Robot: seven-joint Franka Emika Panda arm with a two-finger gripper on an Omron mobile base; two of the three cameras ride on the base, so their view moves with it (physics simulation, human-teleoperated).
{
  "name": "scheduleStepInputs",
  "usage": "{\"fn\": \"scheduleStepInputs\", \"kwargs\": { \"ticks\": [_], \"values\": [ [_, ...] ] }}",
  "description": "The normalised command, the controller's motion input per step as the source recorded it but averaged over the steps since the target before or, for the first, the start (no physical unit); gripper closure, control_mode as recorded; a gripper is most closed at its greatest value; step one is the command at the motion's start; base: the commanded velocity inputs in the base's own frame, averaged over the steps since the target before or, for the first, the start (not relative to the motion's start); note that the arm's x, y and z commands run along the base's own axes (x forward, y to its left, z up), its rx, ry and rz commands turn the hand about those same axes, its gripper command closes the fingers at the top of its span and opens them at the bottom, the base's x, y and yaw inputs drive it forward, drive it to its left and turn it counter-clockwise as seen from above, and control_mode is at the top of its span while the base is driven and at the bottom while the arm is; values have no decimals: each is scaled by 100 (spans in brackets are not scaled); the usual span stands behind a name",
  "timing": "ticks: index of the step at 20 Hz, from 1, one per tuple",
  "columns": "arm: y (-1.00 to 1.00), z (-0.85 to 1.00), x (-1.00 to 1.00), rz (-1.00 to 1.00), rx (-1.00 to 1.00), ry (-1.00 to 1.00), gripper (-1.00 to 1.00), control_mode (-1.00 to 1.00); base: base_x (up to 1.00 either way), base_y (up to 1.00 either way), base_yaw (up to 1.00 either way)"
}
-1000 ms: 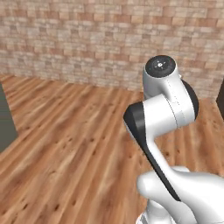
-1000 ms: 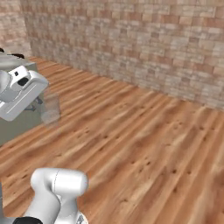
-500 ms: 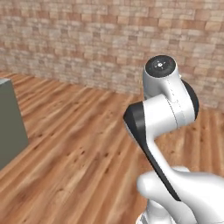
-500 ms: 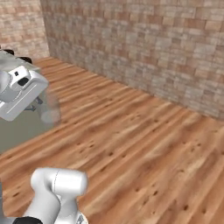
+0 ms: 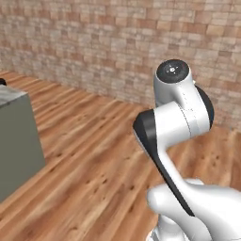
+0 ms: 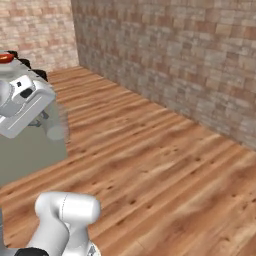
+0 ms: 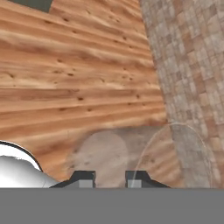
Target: There is a bowl on the dining counter. Grab a lemon wedge from the fridge and place it in the bowl. Then get the liquor bottle and glass cup from the cabinet and place them next to the bowl.
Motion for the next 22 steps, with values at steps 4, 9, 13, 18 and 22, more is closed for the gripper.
{"fn": "scheduleStepInputs", "kwargs": {
  "ticks": [4,9,13,18,22],
  "values": [
    [0,0,0,0,0,0,100,100,100,0,29],
    [0,0,0,0,0,0,100,100,100,0,29],
    [0,0,0,0,0,0,100,100,100,0,30],
    [0,0,0,0,0,0,100,100,100,-7,32],
    [0,0,0,0,0,0,100,100,100,-24,36]
  ]
}}
